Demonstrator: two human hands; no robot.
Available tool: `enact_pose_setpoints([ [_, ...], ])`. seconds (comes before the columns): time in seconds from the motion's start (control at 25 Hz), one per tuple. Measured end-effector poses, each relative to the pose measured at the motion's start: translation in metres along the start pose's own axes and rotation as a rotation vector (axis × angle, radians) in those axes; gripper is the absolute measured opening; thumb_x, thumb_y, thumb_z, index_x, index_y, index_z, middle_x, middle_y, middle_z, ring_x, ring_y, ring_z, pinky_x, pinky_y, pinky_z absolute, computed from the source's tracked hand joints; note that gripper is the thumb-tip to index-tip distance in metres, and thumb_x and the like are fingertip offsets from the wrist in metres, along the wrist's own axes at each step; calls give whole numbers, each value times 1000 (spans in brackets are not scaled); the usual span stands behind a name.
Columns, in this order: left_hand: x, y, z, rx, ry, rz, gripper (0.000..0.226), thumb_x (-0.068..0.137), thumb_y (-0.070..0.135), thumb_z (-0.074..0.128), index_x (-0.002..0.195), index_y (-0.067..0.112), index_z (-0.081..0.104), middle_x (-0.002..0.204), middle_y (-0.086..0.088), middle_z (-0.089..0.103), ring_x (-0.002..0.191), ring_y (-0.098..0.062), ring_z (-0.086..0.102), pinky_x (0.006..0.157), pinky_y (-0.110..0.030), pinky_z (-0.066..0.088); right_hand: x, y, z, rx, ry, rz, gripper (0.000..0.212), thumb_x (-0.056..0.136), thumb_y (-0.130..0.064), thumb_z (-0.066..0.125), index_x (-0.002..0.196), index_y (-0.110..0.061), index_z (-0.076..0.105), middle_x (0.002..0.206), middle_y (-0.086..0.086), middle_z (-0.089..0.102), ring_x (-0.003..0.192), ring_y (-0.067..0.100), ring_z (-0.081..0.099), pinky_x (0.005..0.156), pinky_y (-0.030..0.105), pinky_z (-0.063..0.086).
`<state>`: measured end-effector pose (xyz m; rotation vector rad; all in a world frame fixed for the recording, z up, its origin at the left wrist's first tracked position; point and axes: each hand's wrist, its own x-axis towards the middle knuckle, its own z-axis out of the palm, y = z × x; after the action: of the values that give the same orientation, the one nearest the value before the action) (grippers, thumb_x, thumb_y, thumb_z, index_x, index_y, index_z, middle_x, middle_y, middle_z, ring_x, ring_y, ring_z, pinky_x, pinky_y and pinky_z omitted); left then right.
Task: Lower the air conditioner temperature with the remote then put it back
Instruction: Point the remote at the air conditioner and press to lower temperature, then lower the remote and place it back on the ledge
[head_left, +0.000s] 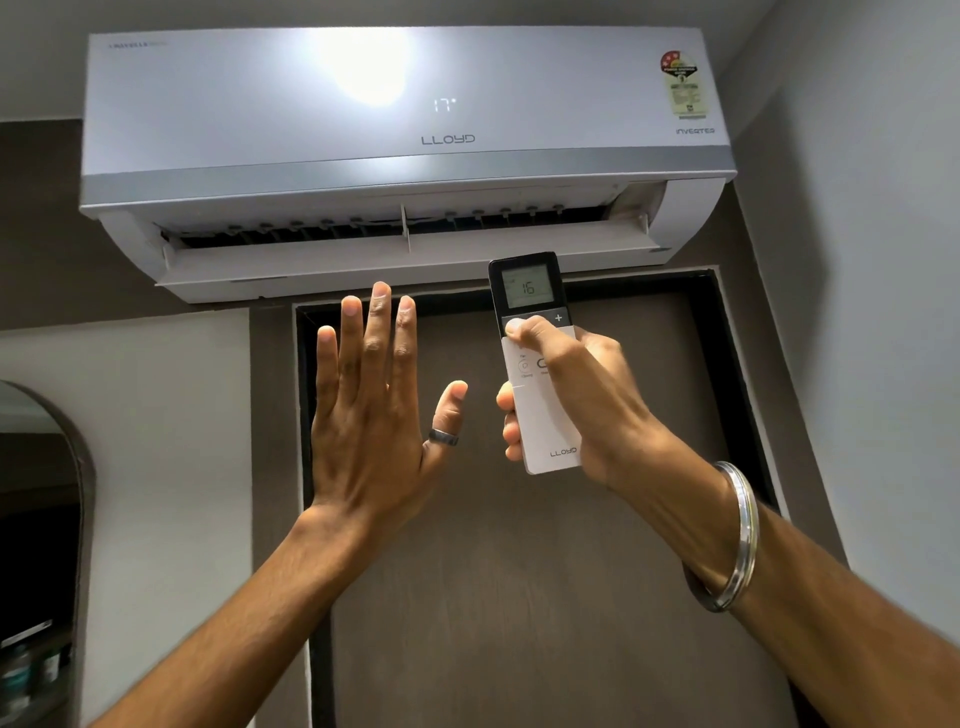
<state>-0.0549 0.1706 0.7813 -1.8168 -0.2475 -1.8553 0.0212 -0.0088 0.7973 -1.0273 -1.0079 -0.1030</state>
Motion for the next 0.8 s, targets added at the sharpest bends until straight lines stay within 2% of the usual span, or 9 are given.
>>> enact_pose_setpoints([
  [0.12,-1,-1,3,-18,-11,-3,81,103,57,32,163,4,20,173,-20,12,160,-39,5,130,-56,7,1,2,0,1,-49,20,26,103,-42,64,98,-17,59,57,3,73,42,19,69,44,31,60],
  [0.48,1,-3,8,-34,-27,-6,81,103,57,30,163,4,19,173,-20,11,160,-38,4,131,-56,7,11,8,-2,23,-49,10,26,102,-42,66,102,-17,60,60,0,75,44,18,72,45,30,60],
  [0.6,-4,3,9,-61,-46,-18,82,103,58,30,163,5,17,173,-19,9,161,-38,3,131,-54,4,7,13,-6,-46,-12,17,35,94,-35,81,113,-12,62,74,8,76,47,19,73,49,33,62],
  [0.68,-20,10,11,-98,-62,-33,82,103,57,34,164,6,16,174,-17,7,161,-37,0,131,-52,1,-4,23,-13,-105,38,43,48,87,-28,86,120,-14,53,87,11,71,46,17,72,47,31,60],
  [0.8,-69,30,16,-163,-123,-64,82,102,56,37,165,8,15,175,-13,6,162,-33,-2,132,-49,0,-39,56,-38,-294,192,59,61,74,-46,75,117,-19,41,99,0,63,67,10,69,56,32,55],
])
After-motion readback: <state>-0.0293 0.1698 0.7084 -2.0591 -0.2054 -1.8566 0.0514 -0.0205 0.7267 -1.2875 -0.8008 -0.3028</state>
